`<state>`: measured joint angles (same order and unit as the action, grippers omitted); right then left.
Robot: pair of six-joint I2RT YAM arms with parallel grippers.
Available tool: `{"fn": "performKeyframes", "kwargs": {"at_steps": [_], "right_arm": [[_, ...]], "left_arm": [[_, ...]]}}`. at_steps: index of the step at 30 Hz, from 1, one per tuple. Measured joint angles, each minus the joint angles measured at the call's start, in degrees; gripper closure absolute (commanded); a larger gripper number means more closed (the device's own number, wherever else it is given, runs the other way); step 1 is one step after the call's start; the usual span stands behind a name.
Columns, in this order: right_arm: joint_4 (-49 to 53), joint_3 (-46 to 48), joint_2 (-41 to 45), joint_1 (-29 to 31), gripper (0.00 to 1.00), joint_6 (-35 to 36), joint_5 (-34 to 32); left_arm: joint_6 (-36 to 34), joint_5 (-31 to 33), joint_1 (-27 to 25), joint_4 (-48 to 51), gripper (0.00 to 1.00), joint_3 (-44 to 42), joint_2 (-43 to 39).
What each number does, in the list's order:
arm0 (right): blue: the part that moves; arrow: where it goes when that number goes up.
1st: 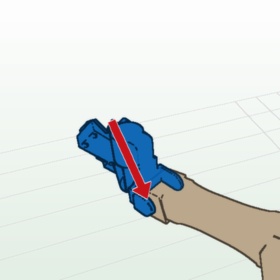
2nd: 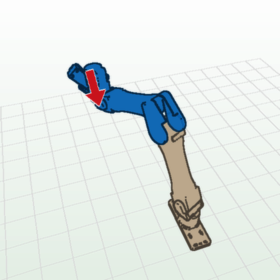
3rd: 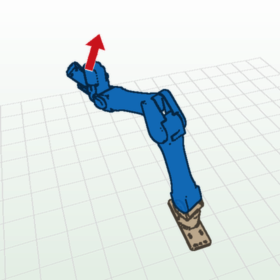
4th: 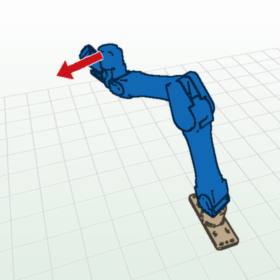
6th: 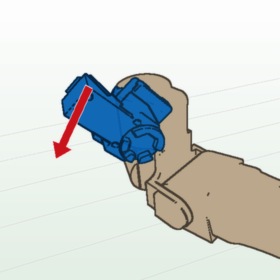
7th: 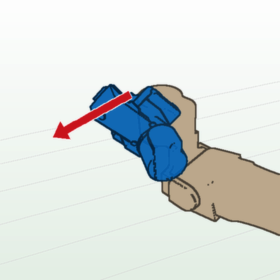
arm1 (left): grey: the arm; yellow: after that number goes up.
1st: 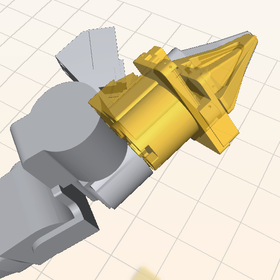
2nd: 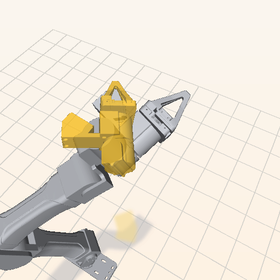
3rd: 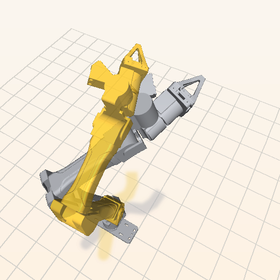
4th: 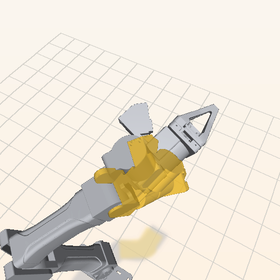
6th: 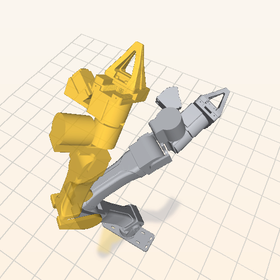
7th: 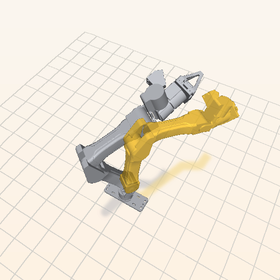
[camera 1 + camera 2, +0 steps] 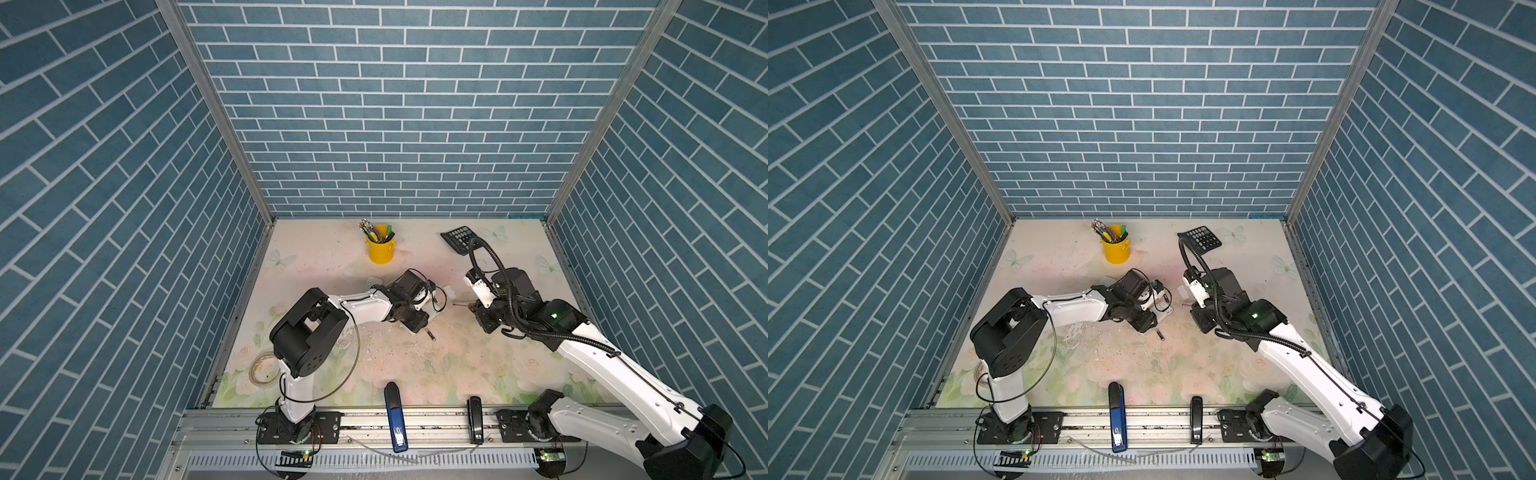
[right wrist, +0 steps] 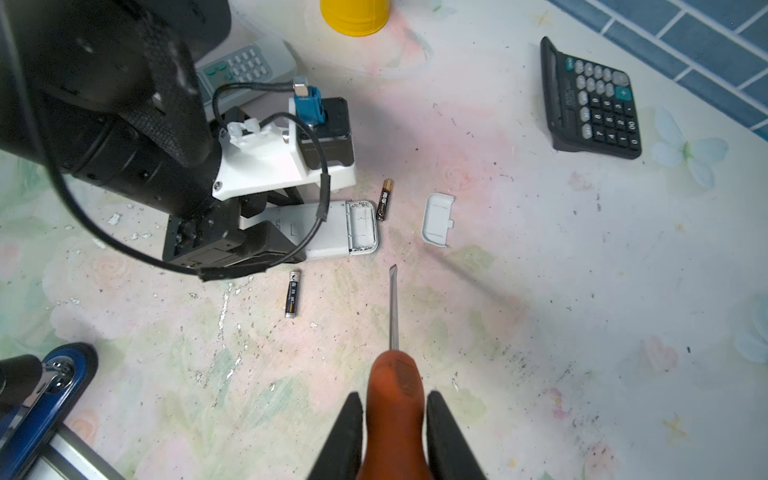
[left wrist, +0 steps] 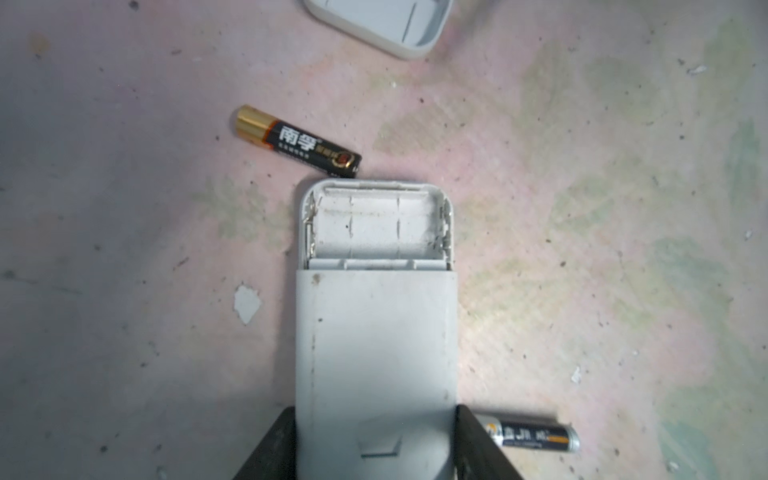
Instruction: Unload the batteries from the remote control
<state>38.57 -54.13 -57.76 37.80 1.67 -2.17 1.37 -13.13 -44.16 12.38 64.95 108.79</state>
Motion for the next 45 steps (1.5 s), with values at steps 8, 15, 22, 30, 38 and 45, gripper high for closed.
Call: {"fn": "performKeyframes", "kwargs": {"at_steps": [8, 15, 22, 30, 38, 45], "right_arm": [[-0.1, 0.1, 3.4, -1.4, 1.0, -0.4, -0.6], [-0.5, 1.5, 3.8, -1.9, 1.0, -0.4, -0.6], [-0.5, 1.7, 4.5, -2.6, 1.0, -0.4, -0.6], [-0.9, 1.7, 5.3, -3.0, 1.0, -0.4, -0.4], [-0.9, 1.7, 5.3, -3.0, 1.0, -0.4, -0.2], [-0.9, 1.7, 5.3, -3.1, 1.0, -0.4, -0.2]], "left_arm": [[0.3, 0.5, 0.0, 1.3, 0.58, 1.7, 1.1], [0.3, 1.9, -0.4, 2.6, 0.49, 4.5, 3.0], [0.1, 3.1, -0.9, 5.6, 0.44, 7.3, 4.5], [-0.7, 4.1, -1.4, 8.5, 0.38, 9.7, 5.7], [-1.4, 7.0, -2.6, 9.4, 0.35, 12.1, 7.5], [-1.5, 8.3, -2.9, 9.4, 0.4, 12.2, 7.6]]}}
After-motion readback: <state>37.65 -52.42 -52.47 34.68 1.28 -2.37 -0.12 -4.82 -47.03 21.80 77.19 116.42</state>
